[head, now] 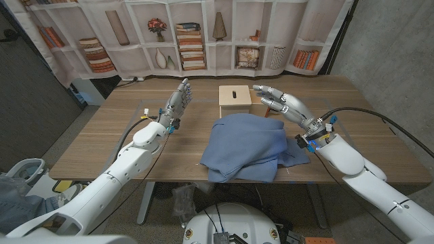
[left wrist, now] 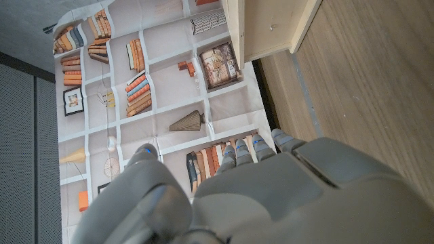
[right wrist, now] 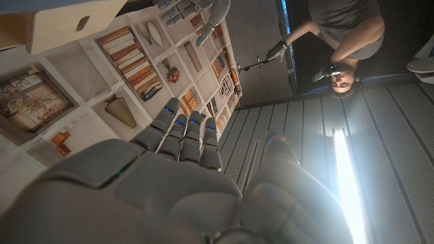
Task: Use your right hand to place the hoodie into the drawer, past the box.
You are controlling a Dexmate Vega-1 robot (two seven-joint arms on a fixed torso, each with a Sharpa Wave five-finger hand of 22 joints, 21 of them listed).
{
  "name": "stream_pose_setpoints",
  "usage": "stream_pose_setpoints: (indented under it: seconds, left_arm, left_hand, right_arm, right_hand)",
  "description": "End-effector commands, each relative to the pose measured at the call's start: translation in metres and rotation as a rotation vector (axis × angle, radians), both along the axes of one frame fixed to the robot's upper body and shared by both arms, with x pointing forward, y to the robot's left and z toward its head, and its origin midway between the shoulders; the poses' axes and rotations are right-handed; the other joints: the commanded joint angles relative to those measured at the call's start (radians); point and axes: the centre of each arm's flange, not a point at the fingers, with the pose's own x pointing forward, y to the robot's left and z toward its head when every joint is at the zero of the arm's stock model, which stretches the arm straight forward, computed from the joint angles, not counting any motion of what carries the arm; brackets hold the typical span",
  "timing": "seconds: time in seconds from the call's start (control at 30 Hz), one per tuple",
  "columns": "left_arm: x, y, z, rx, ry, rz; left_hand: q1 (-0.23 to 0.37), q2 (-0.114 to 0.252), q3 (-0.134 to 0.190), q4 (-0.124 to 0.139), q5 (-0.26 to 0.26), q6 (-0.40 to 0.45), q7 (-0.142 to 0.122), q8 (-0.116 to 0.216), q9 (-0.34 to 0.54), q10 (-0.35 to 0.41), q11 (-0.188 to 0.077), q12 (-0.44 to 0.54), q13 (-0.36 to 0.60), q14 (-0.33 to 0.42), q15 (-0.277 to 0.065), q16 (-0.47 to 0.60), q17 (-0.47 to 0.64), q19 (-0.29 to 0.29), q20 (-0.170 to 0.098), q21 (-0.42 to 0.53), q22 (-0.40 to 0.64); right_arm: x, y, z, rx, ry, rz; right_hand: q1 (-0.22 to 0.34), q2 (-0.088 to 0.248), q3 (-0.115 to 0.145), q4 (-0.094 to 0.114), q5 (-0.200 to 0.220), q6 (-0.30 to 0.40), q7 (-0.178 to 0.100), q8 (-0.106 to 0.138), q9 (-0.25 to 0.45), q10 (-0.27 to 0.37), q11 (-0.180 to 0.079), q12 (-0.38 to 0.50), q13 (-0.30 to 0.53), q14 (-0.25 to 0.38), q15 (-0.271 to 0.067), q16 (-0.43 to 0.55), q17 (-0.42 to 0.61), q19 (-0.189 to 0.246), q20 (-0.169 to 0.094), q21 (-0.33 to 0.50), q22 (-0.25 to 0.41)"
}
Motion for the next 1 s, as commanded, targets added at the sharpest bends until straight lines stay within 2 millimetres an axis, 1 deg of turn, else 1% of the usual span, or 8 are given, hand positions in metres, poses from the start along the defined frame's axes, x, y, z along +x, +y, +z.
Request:
stream_pose_setpoints:
  seconds: [0.03,0.07,0.47,0.53,0.77,0.8,0.9,1.0]
  left_arm:
    - [-0.0017,0.0002,0.0009,-0.005,-0.003,-0.002]
    - [-0.0014,-0.0002,0.0009,-0.005,-0.003,-0.003]
    - [0.0017,-0.0061,0.0008,-0.008,-0.008,-0.018]
    - [0.0014,-0.0059,0.0007,-0.010,-0.011,-0.019]
    - [-0.0006,-0.0007,0.0007,-0.020,-0.016,-0.012]
    - [-0.0009,0.0000,0.0008,-0.020,-0.015,-0.012]
    - [-0.0013,0.0015,0.0012,-0.020,-0.015,-0.010]
    - [-0.0017,0.0029,0.0018,-0.019,-0.014,-0.007]
  left_hand:
    - [0.012,-0.001,-0.004,0.001,-0.004,0.002,0.000,0.002,0.003,-0.002,0.000,0.005,0.003,-0.004,0.004,0.006,0.004,-0.011,-0.050,0.006,0.001]
    - [0.012,0.000,-0.005,0.001,-0.004,0.002,0.000,0.002,0.003,-0.002,0.000,0.005,0.003,-0.004,0.003,0.006,0.004,-0.011,-0.050,0.007,0.001]
    - [0.014,0.001,-0.007,0.000,-0.005,0.003,0.000,0.002,0.003,-0.003,0.001,0.004,0.003,-0.004,0.002,0.006,0.004,-0.011,-0.050,0.007,0.001]
    - [0.014,0.001,-0.007,0.000,-0.005,0.003,0.000,0.002,0.003,-0.003,0.001,0.004,0.003,-0.004,0.003,0.006,0.004,-0.011,-0.050,0.007,0.001]
    - [0.015,0.002,-0.008,0.000,-0.006,0.004,0.000,0.002,0.003,-0.002,0.001,0.005,0.003,-0.003,0.002,0.006,0.004,-0.008,-0.050,0.008,0.001]
    - [0.015,0.002,-0.008,0.000,-0.006,0.004,-0.001,0.002,0.003,-0.001,0.001,0.005,0.003,-0.001,0.002,0.007,0.004,-0.006,-0.050,0.009,0.001]
    - [0.015,0.002,-0.009,0.000,-0.006,0.004,0.000,0.002,0.003,0.000,0.001,0.005,0.003,0.002,0.001,0.008,0.004,-0.003,-0.049,0.010,0.001]
    - [0.016,0.003,-0.009,0.000,-0.006,0.004,-0.001,0.001,0.003,0.001,0.001,0.006,0.003,0.003,0.001,0.008,0.004,-0.002,-0.048,0.010,0.001]
  right_arm:
    - [-0.0088,0.0018,-0.0029,-0.043,-0.033,-0.073]
    - [-0.0093,0.0017,-0.0033,-0.044,-0.033,-0.075]
    - [-0.0129,0.0018,-0.0060,-0.067,-0.064,-0.132]
    - [-0.0130,0.0019,-0.0057,-0.069,-0.065,-0.135]
    - [-0.0120,0.0036,-0.0057,-0.082,-0.067,-0.150]
    - [-0.0113,0.0043,-0.0058,-0.085,-0.066,-0.152]
    - [-0.0095,0.0065,-0.0064,-0.094,-0.062,-0.155]
    - [-0.0086,0.0079,-0.0063,-0.097,-0.062,-0.154]
  right_hand:
    - [0.006,0.010,0.005,-0.005,0.004,0.000,-0.007,-0.006,0.004,0.001,0.002,-0.006,0.006,0.005,-0.002,-0.002,0.004,0.008,-0.018,-0.001,0.004]
    - [0.006,0.010,0.005,-0.005,0.005,0.000,-0.007,-0.006,0.004,-0.001,-0.004,-0.007,0.006,0.005,-0.002,-0.002,0.004,0.007,-0.017,-0.003,0.004]
    - [0.010,0.009,0.005,-0.007,0.005,0.001,-0.007,-0.006,0.004,-0.002,-0.005,-0.010,0.006,-0.004,-0.008,-0.006,0.003,0.004,-0.020,-0.009,0.004]
    - [0.011,0.007,0.005,-0.008,0.005,0.000,-0.008,-0.007,0.004,-0.005,-0.012,-0.011,0.006,-0.007,-0.010,-0.008,0.003,0.003,-0.021,-0.011,0.004]
    - [0.012,0.007,0.004,-0.008,0.006,-0.009,-0.014,-0.011,0.004,-0.009,-0.014,-0.014,0.006,-0.008,-0.012,-0.008,0.003,0.003,-0.020,-0.015,0.004]
    - [0.013,0.006,0.004,-0.008,0.006,-0.016,-0.021,-0.013,0.004,-0.010,-0.014,-0.015,0.006,-0.007,-0.012,-0.008,0.003,0.004,-0.020,-0.017,0.004]
    - [0.014,0.006,0.003,-0.008,0.006,-0.036,-0.040,-0.019,0.004,-0.023,-0.032,-0.022,0.006,-0.008,-0.009,-0.008,0.003,0.003,-0.017,-0.023,0.004]
    - [0.015,0.006,0.003,-0.008,0.006,-0.044,-0.052,-0.021,0.004,-0.029,-0.036,-0.025,0.006,-0.010,-0.005,-0.008,0.003,0.001,-0.013,-0.027,0.004]
